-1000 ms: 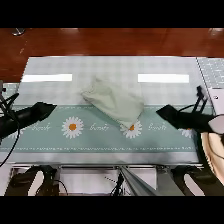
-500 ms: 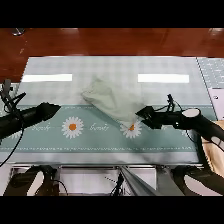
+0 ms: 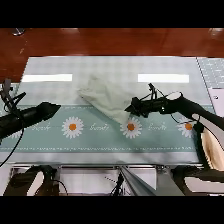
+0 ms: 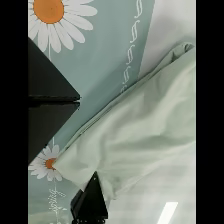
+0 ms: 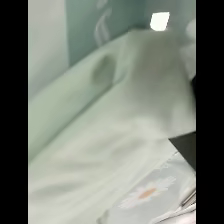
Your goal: Fold the shirts.
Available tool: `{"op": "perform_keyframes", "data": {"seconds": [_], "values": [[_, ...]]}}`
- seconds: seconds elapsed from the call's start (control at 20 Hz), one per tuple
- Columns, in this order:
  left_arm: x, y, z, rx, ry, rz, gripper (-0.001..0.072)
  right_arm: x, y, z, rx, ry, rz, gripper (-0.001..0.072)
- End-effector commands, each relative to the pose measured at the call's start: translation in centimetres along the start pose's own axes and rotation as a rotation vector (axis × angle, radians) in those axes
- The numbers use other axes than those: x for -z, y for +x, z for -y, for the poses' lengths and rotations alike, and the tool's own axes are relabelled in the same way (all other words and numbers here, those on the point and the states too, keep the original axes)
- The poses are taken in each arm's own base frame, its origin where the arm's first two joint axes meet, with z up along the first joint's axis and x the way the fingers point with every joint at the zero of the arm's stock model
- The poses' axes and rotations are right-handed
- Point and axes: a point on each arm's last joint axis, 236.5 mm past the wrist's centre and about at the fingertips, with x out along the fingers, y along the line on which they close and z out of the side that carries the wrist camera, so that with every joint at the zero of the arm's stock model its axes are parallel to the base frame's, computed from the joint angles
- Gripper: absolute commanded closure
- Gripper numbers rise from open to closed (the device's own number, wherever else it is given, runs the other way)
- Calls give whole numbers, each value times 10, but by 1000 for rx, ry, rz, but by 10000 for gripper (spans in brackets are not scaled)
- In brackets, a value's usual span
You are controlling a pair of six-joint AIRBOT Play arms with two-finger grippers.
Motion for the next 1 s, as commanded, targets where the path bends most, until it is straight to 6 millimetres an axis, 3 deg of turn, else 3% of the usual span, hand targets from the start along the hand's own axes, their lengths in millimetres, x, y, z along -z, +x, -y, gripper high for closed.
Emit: {"op": "perform_keyframes", "data": {"seconds": [0.0, 0.15, 0.25, 0.35, 0.5, 0.6, 0.8, 0.95], "values": [[0, 0, 0, 0, 0, 1, 685, -13, -5, -42, 0, -191, -37, 689], [0, 0, 0, 0, 0, 1, 684, -53, -49, -100, 19, -335, 14, 689], [1, 0, 0, 1, -1, -3, 684, -76, -92, -146, -19, -431, 74, 689], [2, 0, 0, 2, -1, -9, 684, -100, -145, -166, 10, -460, 149, 689], [3, 0, 0, 1, 0, -11, 684, -127, -231, -156, 155, -446, 252, 689], [3, 0, 0, 1, 0, -11, 684, -131, -285, -140, 229, -399, 300, 689], [3, 0, 0, 1, 32, -13, 684, -124, -383, -101, 283, -238, 447, 689], [3, 0, 0, 2, 30, -14, 684, -99, -442, -60, 339, -108, 498, 689]]}}
